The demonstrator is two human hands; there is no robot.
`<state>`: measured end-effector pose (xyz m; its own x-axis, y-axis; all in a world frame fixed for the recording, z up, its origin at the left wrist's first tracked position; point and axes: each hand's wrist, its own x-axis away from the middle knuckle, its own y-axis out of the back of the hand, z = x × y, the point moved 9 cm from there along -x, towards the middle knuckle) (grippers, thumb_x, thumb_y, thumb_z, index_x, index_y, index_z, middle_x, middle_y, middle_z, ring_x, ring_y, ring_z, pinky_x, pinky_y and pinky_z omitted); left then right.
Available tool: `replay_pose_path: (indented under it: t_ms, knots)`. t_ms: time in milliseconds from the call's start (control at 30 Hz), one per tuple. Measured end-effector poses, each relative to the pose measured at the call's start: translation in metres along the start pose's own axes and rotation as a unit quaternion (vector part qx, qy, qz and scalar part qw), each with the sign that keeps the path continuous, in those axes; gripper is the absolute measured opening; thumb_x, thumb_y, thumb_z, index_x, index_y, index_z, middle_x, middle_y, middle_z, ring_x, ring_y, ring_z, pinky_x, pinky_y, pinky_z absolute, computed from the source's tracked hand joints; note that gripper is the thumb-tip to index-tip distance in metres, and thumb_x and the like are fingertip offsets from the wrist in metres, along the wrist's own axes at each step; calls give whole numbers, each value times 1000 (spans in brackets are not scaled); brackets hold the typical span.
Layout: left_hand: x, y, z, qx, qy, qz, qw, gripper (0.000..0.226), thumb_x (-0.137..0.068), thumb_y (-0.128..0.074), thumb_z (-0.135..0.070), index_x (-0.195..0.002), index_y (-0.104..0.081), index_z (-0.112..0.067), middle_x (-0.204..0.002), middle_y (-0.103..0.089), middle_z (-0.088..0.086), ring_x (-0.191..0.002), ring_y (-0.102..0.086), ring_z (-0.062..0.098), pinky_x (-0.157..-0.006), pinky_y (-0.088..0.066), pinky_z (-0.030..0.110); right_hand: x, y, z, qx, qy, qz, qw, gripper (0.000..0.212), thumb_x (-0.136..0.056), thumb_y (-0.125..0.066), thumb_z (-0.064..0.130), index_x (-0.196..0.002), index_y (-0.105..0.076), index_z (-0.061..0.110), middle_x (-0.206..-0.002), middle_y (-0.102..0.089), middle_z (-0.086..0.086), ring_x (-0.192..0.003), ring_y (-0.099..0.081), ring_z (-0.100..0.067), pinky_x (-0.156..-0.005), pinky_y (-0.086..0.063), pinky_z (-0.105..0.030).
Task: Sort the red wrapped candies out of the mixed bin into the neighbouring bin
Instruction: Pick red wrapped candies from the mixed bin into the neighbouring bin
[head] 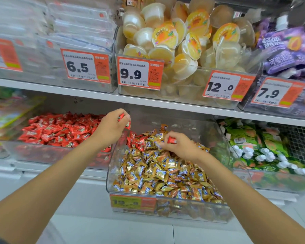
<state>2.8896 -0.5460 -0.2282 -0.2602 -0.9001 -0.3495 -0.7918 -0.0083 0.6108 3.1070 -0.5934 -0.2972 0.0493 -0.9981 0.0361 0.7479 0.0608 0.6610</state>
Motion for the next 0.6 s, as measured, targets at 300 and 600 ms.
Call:
replay_pose_path:
  t_ms: [300, 600]
  knots:
    - [5, 22, 44, 37, 67, 14, 997, 33, -98, -50, -35, -84, -66, -9, -68, -59, -8, -46, -45, 0, -49, -31, 16, 19, 25, 11, -76, 11, -101, 992, 27, -86, -71, 32, -83, -61, 7, -66, -56, 2, -53, -47, -6, -56, -41, -16]
    - [8, 19, 59, 42, 57, 45, 996, 30, -97, -52, -35, -84, -68, -13, -82, -63, -10, -79, -56, 2, -69, -37, 18, -69, -69, 67, 299, 55, 13, 953, 64, -76, -66, 66, -126, -57, 27, -126, -62, -2, -114, -58, -24, -93, -49, -41]
